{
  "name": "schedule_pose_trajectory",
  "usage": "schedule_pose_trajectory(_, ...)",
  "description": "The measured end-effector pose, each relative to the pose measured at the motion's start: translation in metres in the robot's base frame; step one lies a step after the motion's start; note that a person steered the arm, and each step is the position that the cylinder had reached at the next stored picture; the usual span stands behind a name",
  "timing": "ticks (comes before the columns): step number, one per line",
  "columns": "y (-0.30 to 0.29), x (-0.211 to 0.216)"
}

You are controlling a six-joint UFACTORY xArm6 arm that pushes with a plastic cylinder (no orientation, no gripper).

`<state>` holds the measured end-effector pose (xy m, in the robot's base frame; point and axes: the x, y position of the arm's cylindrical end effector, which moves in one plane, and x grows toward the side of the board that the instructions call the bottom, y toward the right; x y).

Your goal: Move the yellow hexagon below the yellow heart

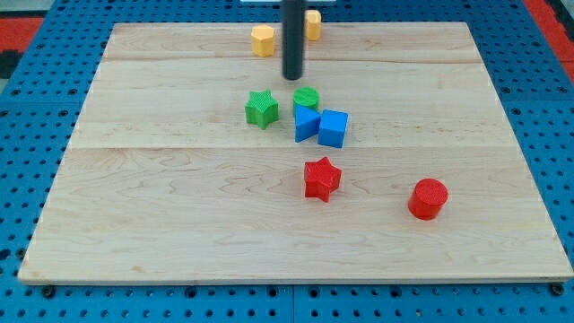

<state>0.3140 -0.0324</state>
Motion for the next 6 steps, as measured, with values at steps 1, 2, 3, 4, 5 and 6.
schedule_pose_trajectory(1, -0.109, -0.036)
schedule_pose_trajectory(2, -0.119, -0.089)
schedule_pose_trajectory(3, -0.044, -0.096)
schedule_pose_trajectory(4, -0.005, -0.075)
schedule_pose_trajectory(5, 0.040, -0.082)
schedule_pose_trajectory(6, 0.019, -0.067)
